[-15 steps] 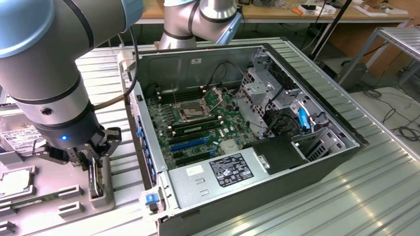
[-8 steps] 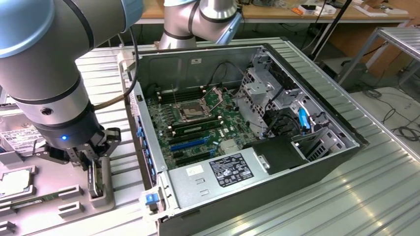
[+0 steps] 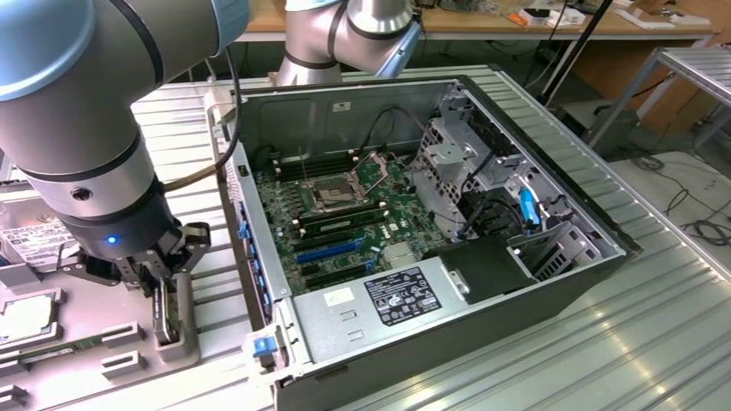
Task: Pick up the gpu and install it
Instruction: 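Pick up the gpu and move the gpu toward the slot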
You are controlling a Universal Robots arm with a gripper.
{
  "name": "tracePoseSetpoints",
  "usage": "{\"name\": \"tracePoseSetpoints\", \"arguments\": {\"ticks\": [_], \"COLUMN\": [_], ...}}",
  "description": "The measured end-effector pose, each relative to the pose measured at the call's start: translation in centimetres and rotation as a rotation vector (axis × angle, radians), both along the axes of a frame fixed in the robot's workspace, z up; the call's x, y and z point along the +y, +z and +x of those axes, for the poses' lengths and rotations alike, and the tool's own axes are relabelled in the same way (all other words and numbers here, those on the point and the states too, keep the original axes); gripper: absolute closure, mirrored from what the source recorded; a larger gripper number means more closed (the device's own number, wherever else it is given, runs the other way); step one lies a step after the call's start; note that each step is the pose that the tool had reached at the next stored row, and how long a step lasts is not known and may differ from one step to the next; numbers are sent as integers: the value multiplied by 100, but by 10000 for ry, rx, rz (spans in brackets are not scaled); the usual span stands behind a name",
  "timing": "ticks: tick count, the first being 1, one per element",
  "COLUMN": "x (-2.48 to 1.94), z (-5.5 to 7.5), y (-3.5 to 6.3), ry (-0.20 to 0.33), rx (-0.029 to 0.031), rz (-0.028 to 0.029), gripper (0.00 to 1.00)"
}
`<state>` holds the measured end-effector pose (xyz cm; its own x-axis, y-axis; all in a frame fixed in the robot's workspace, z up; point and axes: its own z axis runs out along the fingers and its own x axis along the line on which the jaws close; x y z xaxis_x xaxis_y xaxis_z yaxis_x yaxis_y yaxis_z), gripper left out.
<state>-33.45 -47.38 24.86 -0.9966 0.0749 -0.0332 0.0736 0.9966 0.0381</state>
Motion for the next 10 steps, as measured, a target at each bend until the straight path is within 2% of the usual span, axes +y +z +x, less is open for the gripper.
{"name": "tracePoseSetpoints", "arguments": {"ticks": [10], "x": [0], "z": [0], "y": [1], "ry": [0], "rx": [-3], "rz": [3], "gripper": [73]}}
